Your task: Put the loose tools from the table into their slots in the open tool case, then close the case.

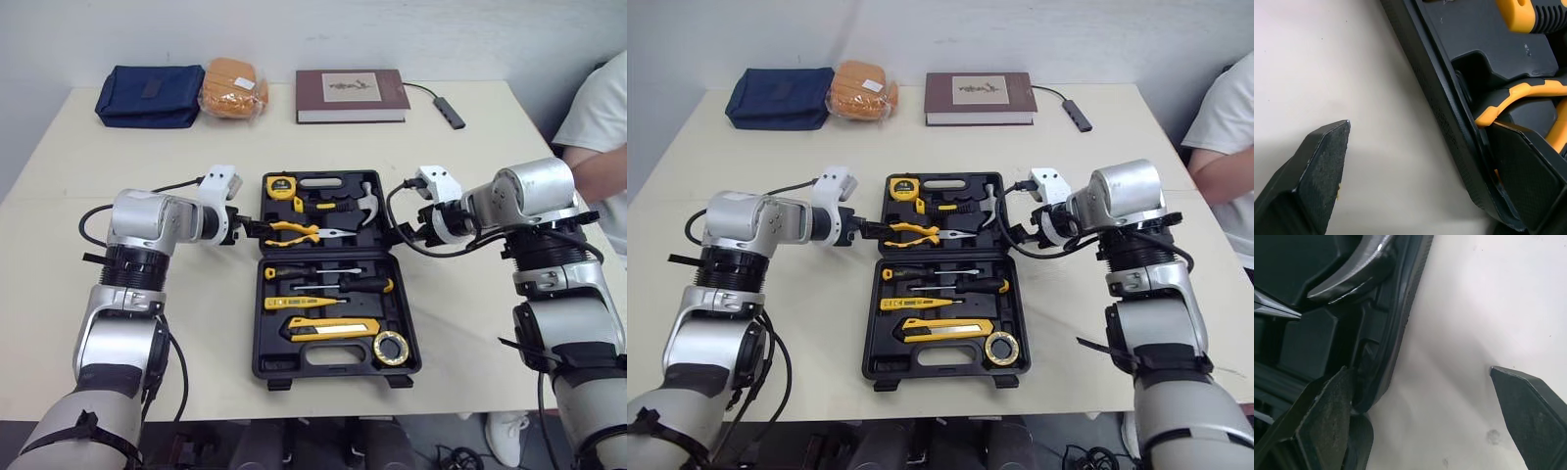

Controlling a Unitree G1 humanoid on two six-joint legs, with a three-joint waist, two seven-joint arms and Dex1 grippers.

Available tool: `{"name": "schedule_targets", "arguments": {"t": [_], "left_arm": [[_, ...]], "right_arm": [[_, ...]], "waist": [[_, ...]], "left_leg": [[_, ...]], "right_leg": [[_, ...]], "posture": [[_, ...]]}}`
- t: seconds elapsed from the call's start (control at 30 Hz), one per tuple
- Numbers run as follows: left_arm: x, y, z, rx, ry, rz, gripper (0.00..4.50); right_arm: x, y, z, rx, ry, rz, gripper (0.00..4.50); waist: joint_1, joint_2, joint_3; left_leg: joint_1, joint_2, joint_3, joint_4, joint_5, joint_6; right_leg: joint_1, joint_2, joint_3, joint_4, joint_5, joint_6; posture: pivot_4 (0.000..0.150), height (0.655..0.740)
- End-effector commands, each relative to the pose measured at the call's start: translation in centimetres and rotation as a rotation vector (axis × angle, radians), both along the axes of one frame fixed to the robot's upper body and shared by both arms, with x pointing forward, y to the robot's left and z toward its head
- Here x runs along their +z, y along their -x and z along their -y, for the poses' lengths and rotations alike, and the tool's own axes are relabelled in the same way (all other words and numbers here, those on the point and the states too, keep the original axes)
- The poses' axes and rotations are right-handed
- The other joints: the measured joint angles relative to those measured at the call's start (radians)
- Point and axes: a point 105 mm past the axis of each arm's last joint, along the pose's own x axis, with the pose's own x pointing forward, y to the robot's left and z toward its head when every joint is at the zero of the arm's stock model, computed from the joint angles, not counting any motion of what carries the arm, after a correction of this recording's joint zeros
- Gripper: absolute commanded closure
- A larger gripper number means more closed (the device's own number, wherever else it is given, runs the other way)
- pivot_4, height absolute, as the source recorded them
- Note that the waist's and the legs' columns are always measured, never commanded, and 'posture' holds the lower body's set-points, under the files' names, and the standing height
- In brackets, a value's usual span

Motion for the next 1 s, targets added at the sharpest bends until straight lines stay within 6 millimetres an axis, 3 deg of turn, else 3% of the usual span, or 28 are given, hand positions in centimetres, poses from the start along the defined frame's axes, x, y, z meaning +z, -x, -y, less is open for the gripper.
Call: {"name": "schedule_targets", "arguments": {"t": [0.03, 0.13, 0.2, 0.33, 0.47, 0.53, 0.6, 0.83, 0.93, 1.0], "left_arm": [[-0.1, -0.3, 0.3, -0.005, -0.027, 0.010, 0.07], [0.0, -0.3, 0.4, -0.005, -0.026, 0.014, 0.07], [-0.1, -0.3, 0.6, -0.008, -0.031, 0.013, 0.00], [-0.1, -0.2, 1.2, -0.015, -0.026, 0.016, 1.27], [-0.1, -0.1, 2.4, -0.036, 0.013, 0.005, 3.25], [0.1, 0.2, 3.5, -0.051, 0.068, -0.009, 3.85], [0.3, 0.2, 3.6, -0.045, 0.087, -0.010, 4.08], [2.0, -0.6, 3.6, 0.011, 0.195, 0.087, 4.19], [4.4, -1.5, 3.2, 0.029, 0.245, 0.288, 4.20], [5.5, -1.7, 2.8, 0.028, 0.235, 0.400, 4.20]], "right_arm": [[1.1, -0.9, 0.2, -0.039, 0.005, 0.043, 0.00], [1.0, -1.1, 0.0, -0.044, -0.001, 0.033, 0.00], [0.7, -1.2, -0.1, -0.059, 0.000, 0.027, 0.52], [0.4, -1.4, 0.0, -0.080, 0.000, 0.022, 2.21], [0.2, -1.5, -0.4, -0.091, -0.012, 0.019, 4.36], [0.4, -1.6, -0.4, -0.107, -0.023, 0.030, 4.50], [0.8, -1.8, -0.3, -0.118, -0.025, 0.054, 4.50], [2.9, -1.9, -1.8, -0.084, -0.135, 0.177, 4.50], [4.7, -1.4, -2.4, 0.074, -0.074, 0.434, 4.50], [4.7, -1.1, -1.9, 0.124, 0.010, 0.538, 4.50]], "waist": [[0.000, 0.000, 0.000], [0.001, 0.000, 0.000], [0.000, -0.001, 0.000], [0.001, -0.001, -0.001], [0.001, -0.002, -0.001], [0.003, -0.002, -0.001], [0.003, -0.002, -0.001], [0.002, -0.002, -0.001], [0.000, -0.002, -0.001], [0.001, -0.002, -0.001]], "left_leg": [[0.000, 0.000, 0.000, 0.000, 0.000, 0.000], [0.000, 0.000, 0.000, 0.000, 0.001, 0.000], [0.001, 0.000, 0.000, 0.000, 0.001, 0.000], [0.001, 0.000, 0.000, 0.000, 0.001, 0.000], [0.001, 0.000, 0.000, 0.000, 0.001, 0.000], [0.003, 0.000, 0.000, 0.000, 0.001, 0.000], [0.004, -0.002, 0.000, 0.000, 0.002, 0.000], [0.004, -0.003, -0.001, -0.001, 0.002, 0.000], [0.002, -0.003, -0.001, -0.001, 0.002, 0.000], [0.001, -0.004, -0.001, -0.002, 0.002, 0.000]], "right_leg": [[0.000, 0.000, 0.000, 0.000, 0.000, 0.000], [0.000, 0.000, 0.002, 0.001, 0.000, 0.000], [0.000, 0.000, 0.003, 0.001, 0.000, 0.000], [0.000, 0.000, 0.003, 0.002, 0.000, 0.000], [0.000, 0.000, 0.003, 0.002, 0.000, 0.000], [0.003, -0.001, 0.003, 0.002, 0.000, 0.000], [0.003, -0.004, 0.003, 0.003, 0.000, 0.000], [0.003, -0.006, 0.003, 0.003, 0.000, 0.000], [0.001, -0.005, 0.003, 0.003, 0.000, 0.000], [-0.001, -0.004, 0.003, 0.003, 0.000, 0.000]], "posture": [[0.150, 0.7400], [0.150, 0.7400], [0.150, 0.7400], [0.150, 0.7400], [0.150, 0.7400], [0.150, 0.7400], [0.150, 0.7400], [0.150, 0.7400], [0.150, 0.7400], [0.150, 0.7400]]}}
